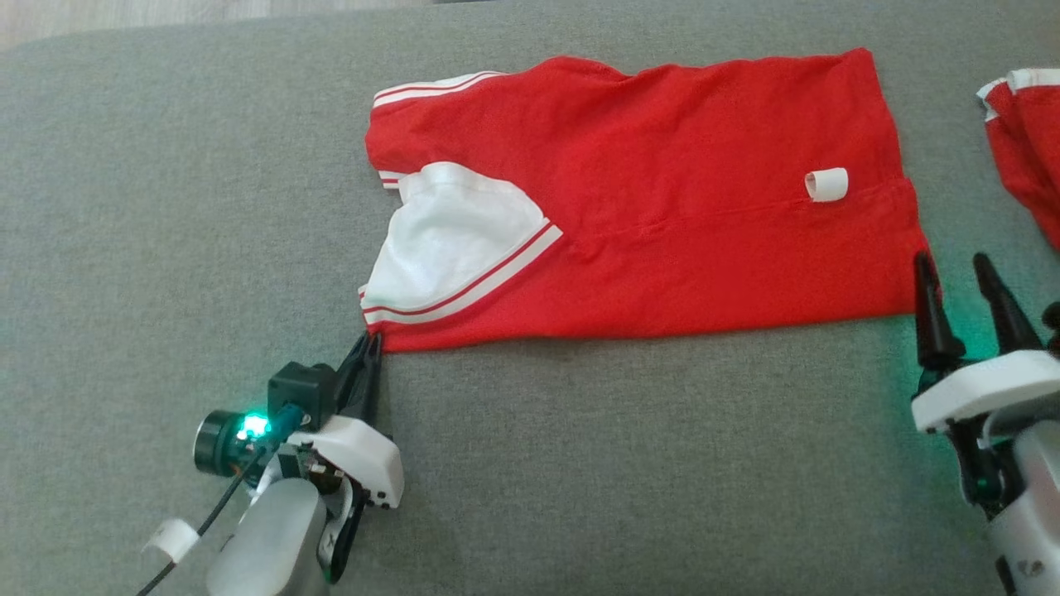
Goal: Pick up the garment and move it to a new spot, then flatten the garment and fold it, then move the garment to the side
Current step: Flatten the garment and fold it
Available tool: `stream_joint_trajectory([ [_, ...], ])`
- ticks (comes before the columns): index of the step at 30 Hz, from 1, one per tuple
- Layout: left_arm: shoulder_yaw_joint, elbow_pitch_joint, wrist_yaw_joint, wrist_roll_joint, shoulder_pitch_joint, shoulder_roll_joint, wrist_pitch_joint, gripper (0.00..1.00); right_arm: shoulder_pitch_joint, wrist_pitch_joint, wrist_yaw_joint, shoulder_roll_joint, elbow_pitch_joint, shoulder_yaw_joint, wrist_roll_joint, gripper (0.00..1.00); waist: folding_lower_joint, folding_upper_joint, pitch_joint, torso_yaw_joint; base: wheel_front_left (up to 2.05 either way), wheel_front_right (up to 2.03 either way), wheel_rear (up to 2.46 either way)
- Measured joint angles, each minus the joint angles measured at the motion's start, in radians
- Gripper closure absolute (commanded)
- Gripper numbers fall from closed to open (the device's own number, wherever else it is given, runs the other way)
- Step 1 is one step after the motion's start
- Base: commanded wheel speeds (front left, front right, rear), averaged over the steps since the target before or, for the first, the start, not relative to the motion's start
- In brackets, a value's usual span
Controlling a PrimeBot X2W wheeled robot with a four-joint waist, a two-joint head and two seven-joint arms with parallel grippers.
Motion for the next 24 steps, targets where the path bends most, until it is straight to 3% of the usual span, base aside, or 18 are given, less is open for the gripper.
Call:
stream_joint_trajectory([
  [9, -0.019, 0.008, -0.009, 0.002, 0.0, 0.0, -0.024, 1.0, -0.023, 0.105, 0.0, 0.003, 0.118, 0.005, -0.031, 0.0, 0.0, 0.0, -0.019, 0.023, 0.0, 0.0, 0.0],
  [10, -0.019, 0.009, -0.009, 0.002, 0.002, 0.001, -0.028, 1.0, -0.025, 0.126, 0.0, 0.005, 0.128, 0.01, -0.031, 0.09, 0.0001, 0.0, -0.023, 0.025, 0.0, 0.0, 0.0],
  [11, -0.02, 0.009, -0.009, 0.002, 0.003, 0.002, -0.029, 1.0, -0.025, 0.144, 0.0, 0.007, 0.133, 0.017, -0.031, 0.69, 0.0001, 0.0, -0.027, 0.028, 0.0, 0.0, 0.0],
  [12, -0.021, 0.008, -0.009, 0.001, 0.003, 0.003, -0.029, 1.0, -0.025, 0.16, 0.0, 0.009, 0.136, 0.026, -0.031, 1.0, 0.0, 0.0, -0.031, 0.03, 0.0, 0.0, 0.0],
  [24, -0.045, -0.077, -0.008, -0.003, 0.121, 0.028, -0.028, 1.0, 0.032, 0.228, 0.0, -0.023, 0.091, 0.042, 0.001, 1.0, 0.0, 0.0, -0.117, 0.038, 0.0, 0.0, 0.0],
])
